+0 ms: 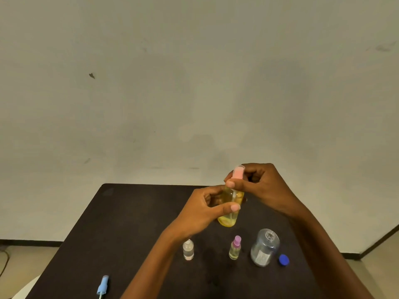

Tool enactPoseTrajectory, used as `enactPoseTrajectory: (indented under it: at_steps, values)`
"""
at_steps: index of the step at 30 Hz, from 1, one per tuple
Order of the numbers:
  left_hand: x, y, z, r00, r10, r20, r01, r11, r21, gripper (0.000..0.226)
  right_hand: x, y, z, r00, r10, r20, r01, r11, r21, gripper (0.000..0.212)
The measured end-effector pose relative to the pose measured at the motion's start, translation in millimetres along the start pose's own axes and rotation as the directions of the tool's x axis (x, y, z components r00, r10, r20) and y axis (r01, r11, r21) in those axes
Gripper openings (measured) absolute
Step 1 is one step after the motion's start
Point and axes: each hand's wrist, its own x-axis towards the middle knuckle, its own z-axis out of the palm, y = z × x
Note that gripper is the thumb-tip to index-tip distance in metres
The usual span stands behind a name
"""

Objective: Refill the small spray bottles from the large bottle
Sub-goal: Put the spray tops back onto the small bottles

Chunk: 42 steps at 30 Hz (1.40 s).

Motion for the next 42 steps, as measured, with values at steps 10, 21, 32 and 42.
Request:
enactPoseTrajectory:
  at_steps: [10, 21, 32, 42]
  values:
    - [0, -13, 2, 0.977, 0.117, -0.180, -0.076, 0.973, 0.220, 0.026, -8, 2, 25, 0.964, 0.085, -0.251, -0.118, 0.986, -0.121, 0.026]
    - [3, -21, -2, 0.990, 0.028, -0.138, -0.008, 0.989, 0.145, 0.029, -2, 15, 22, 0.978, 0.128, -0.165, -0.131, 0.991, -0.007, 0.051]
    - [1, -25, -1, 0.997, 0.025, -0.075, -0.024, 1.000, 0.021, 0.027, 1, 18, 12, 0.994, 0.106, -0.028, -0.106, 0.994, -0.001, 0.043]
    - [0, -53, -16, 0.994, -0.096, -0.045, 0.103, 0.976, 0.191, 0.035, 10, 57, 22, 0.986, 0.119, 0.116, -0.108, 0.989, -0.098, 0.048]
